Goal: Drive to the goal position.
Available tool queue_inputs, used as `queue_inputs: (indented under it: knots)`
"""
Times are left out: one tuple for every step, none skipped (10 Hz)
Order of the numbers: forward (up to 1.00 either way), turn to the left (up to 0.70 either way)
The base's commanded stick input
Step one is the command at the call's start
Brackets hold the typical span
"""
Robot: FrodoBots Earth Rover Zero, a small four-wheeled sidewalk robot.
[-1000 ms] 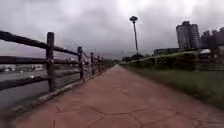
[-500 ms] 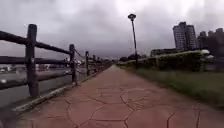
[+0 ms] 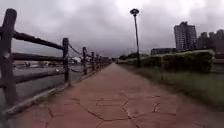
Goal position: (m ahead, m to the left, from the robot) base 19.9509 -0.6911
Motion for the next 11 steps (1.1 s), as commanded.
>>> queue_inputs:
  knots:
    - [1.0, 0.0]
    - [1.0, 0.0]
    - [1.0, 0.0]
    - [1.0, 0.0]
    - [1.0, 0.0]
    - [1.0, 0.0]
    - [1.0, 0.0]
    - [1.0, 0.0]
    - [1.0, 0.0]
    - [1.0, 0.0]
    - [1.0, 0.0]
